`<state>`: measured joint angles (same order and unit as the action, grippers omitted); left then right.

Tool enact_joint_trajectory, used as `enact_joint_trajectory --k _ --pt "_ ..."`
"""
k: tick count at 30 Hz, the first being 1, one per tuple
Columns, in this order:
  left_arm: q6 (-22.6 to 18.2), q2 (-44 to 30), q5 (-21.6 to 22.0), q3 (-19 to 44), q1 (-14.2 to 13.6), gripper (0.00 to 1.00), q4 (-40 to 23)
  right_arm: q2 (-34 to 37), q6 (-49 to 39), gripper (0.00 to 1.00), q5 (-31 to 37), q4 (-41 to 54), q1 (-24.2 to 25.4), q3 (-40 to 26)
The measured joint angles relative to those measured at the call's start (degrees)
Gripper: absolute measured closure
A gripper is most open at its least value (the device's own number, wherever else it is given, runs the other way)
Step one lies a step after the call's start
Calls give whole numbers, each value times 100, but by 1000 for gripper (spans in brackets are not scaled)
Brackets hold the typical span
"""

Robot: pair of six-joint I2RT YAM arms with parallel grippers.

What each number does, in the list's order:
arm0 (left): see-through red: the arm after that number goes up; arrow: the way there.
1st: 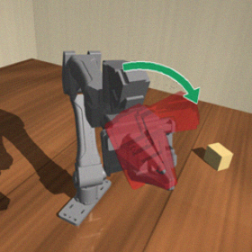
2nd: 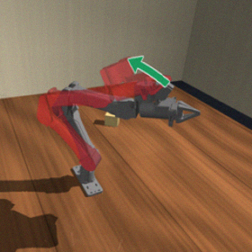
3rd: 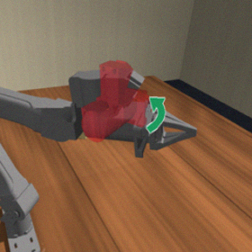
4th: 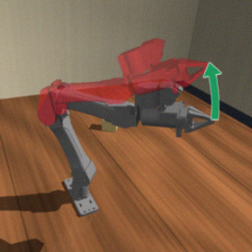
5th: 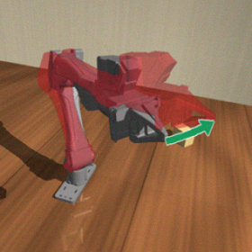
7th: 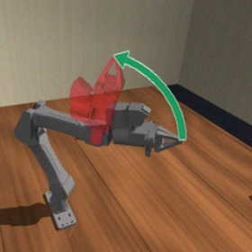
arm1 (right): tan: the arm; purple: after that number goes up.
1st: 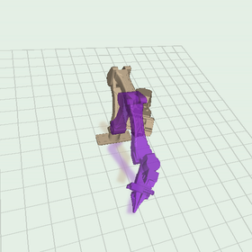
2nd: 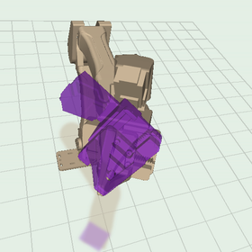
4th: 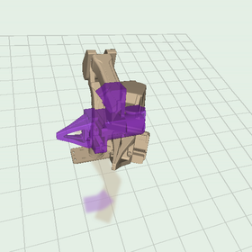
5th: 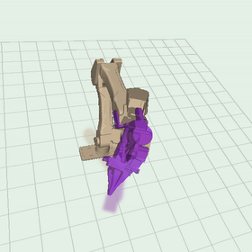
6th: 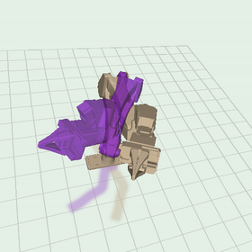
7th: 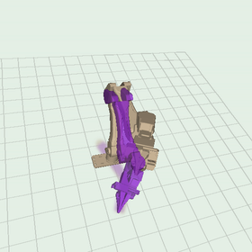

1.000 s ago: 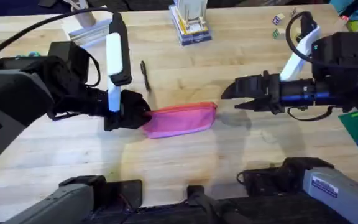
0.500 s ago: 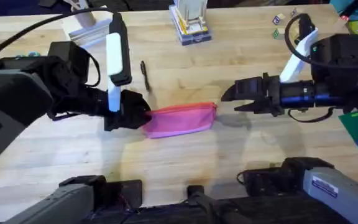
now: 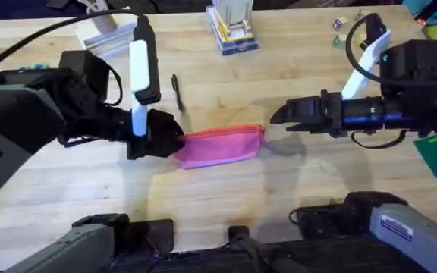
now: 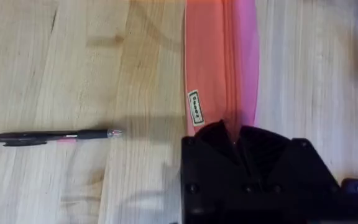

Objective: Unzip the bag, pick up the pens from the table one at a time and place them inside, then zip the bag closed.

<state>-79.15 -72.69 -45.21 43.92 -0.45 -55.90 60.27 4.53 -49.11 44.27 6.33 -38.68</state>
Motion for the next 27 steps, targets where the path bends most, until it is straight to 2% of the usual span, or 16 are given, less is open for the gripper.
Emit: enact_joint_trajectory --k 8,17,19,27 --pt "0 0 0 0 0 959 0 151 -52 4 3 -200 0 137" --pt "0 0 0 0 0 959 0 646 -28 5 -30 -818 -323 214" --pt "0 0 0 0 0 959 0 1042 -24 5 -136 -961 -592 216" --pt "0 0 0 0 0 959 0 1431 34 5 -420 -1368 -740 241"
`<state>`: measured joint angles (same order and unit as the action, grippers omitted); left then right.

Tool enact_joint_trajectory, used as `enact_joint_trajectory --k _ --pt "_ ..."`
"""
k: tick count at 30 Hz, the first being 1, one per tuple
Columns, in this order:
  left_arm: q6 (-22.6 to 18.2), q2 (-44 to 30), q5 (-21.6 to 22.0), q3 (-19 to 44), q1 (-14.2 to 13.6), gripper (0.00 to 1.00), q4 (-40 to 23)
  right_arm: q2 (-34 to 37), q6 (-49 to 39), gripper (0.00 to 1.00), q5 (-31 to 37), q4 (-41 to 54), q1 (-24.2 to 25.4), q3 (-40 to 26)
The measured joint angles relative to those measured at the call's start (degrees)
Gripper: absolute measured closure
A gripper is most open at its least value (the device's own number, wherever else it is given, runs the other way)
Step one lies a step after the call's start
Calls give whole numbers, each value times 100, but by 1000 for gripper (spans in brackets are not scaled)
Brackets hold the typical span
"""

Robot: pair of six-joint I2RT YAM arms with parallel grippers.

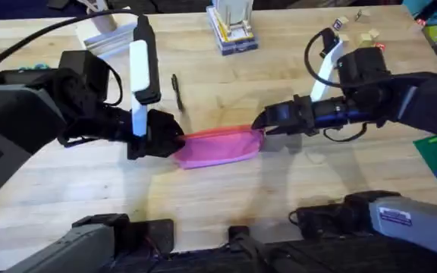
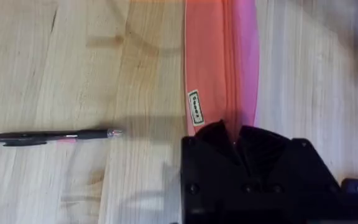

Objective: Unzip the bag, pick up the pens from the table one at a time and place them inside, then zip the bag closed.

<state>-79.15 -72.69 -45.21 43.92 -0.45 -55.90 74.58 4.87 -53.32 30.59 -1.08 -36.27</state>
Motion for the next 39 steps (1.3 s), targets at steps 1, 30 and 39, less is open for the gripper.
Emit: enact_joint_trajectory --k 1,30,39 --pt "0 0 0 0 0 959 0 66 30 5 -17 -63 -47 2" --pt "0 0 38 0 0 959 -7 380 650 5 -2135 -658 316 45" --pt "0 0 42 0 -11 959 -2 -163 852 5 -2477 -673 323 56"
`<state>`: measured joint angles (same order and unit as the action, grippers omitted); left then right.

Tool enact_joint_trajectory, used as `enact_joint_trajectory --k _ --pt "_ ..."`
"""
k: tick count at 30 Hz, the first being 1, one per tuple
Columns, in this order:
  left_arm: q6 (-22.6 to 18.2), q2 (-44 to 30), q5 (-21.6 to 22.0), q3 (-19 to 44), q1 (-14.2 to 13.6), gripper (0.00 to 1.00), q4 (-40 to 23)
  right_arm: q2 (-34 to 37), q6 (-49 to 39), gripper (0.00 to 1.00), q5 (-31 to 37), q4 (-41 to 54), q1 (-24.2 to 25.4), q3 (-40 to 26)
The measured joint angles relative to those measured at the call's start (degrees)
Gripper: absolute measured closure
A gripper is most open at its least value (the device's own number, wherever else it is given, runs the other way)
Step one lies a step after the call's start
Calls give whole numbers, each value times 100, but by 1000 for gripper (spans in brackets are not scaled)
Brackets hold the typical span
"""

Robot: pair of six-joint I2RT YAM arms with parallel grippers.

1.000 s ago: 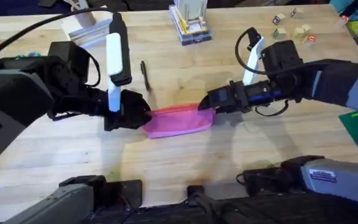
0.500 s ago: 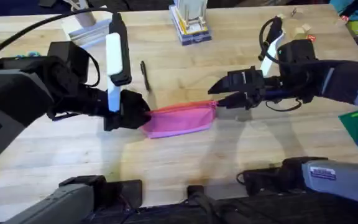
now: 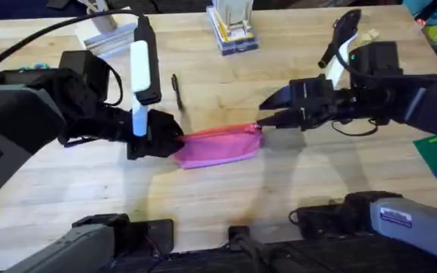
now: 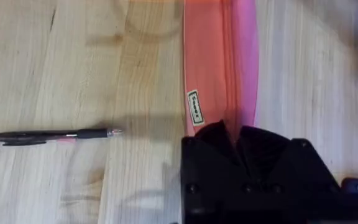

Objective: Unzip the bag, pick up the pens from the table one at a time and place them inside, then zip the bag closed.

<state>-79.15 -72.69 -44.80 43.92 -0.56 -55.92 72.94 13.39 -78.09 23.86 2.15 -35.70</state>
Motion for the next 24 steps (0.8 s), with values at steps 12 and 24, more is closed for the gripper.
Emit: enact_joint_trajectory --k 12,24 --pt "0 0 0 0 0 959 0 -687 234 5 17 20 0 -295" --pt "0 0 0 0 0 959 2 -2022 149 5 2178 807 -7 -894"
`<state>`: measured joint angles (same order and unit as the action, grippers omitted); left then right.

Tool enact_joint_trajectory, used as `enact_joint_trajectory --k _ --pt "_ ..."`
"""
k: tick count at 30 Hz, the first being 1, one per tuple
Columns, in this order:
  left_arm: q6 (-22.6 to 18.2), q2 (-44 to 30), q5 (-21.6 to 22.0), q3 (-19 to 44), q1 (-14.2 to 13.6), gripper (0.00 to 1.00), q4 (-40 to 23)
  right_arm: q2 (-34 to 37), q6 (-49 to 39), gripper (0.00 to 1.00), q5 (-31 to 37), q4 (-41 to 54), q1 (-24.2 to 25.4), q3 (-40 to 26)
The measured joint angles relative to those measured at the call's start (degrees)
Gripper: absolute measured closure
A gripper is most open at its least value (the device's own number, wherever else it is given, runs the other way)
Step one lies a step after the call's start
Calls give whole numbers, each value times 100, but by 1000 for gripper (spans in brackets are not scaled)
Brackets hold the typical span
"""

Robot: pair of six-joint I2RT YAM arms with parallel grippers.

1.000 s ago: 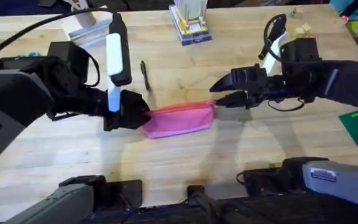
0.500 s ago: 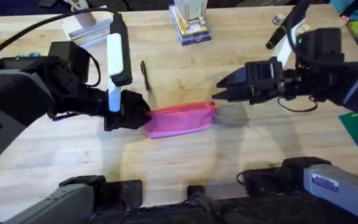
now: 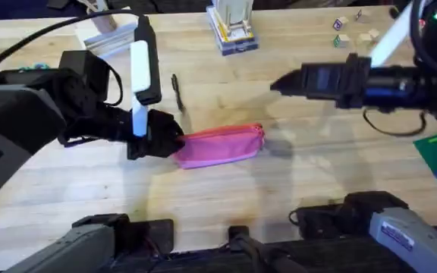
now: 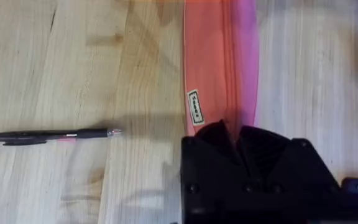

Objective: Unzip the bag, pick up the pens from the table one at a time and place them inside, then zip the bag closed.

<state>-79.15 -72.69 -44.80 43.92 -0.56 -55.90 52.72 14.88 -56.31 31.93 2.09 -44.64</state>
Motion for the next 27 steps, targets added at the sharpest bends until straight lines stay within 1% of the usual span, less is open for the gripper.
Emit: enact_joint_trajectory --k 3,5,7,8,11,14,18,22,27 --pt "0 0 0 0 0 959 6 -453 -173 5 600 559 -19 0" --pt "1 0 0 0 0 959 7 -760 -271 5 886 831 -20 0" --pt "0 0 0 0 0 959 9 -1052 -338 5 1073 1071 -20 0" --pt "2 0 0 0 0 959 7 -1424 -418 4 1246 1516 -20 0" --pt "0 0 0 0 0 959 7 -1695 -675 4 1350 2018 -20 0" --pt "0 0 0 0 0 959 7 -1853 -1044 4 1394 2337 -20 0" --pt "0 0 0 0 0 959 7 -1938 -1405 4 1601 2496 -37 0" --pt "0 0 0 0 0 959 7 -1937 -1561 4 1925 2539 -41 0" --pt "0 0 0 0 0 959 9 -1935 -1622 4 2076 2542 -158 0"
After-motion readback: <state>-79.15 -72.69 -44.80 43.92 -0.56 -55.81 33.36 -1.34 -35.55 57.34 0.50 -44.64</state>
